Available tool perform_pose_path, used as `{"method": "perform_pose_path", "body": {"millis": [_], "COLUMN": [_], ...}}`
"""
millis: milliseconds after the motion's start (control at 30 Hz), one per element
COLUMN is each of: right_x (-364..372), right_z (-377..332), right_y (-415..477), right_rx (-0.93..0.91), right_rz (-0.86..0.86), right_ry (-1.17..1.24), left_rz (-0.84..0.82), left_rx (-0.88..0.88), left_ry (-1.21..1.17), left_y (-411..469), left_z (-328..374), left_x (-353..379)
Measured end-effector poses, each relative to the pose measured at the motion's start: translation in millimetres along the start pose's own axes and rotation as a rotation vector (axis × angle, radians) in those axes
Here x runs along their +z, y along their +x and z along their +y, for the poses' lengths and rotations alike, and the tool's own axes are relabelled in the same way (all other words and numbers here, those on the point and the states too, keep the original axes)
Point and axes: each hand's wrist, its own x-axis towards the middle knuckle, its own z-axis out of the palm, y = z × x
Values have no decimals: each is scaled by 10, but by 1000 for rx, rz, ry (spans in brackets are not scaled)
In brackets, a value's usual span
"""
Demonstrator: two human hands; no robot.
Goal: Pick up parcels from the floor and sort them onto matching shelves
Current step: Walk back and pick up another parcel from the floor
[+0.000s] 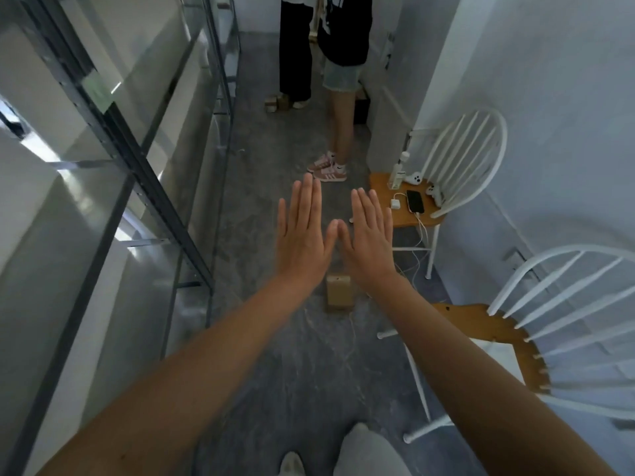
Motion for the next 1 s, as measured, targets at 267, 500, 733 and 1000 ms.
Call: {"method": "perform_pose_path", "body": {"millis": [267, 500, 733, 1000], "right_x": [290, 581, 884, 1400], "right_z": [489, 1109, 1785, 2165], "right_y": [865, 1996, 2832, 3411], "right_rx": [-1, -18, 9, 63], "right_rz": [-17, -44, -165, -292], "right_ry": [8, 55, 100, 106], "left_rz": [-19, -66, -155, -245], "left_rx": [10, -43, -156, -236], "left_ry": [6, 35, 34, 37], "left_y": [743, 1735, 2494, 2922], "left_z": [33, 33, 76, -191], "left_x": [603, 1341, 2118, 2702]}}
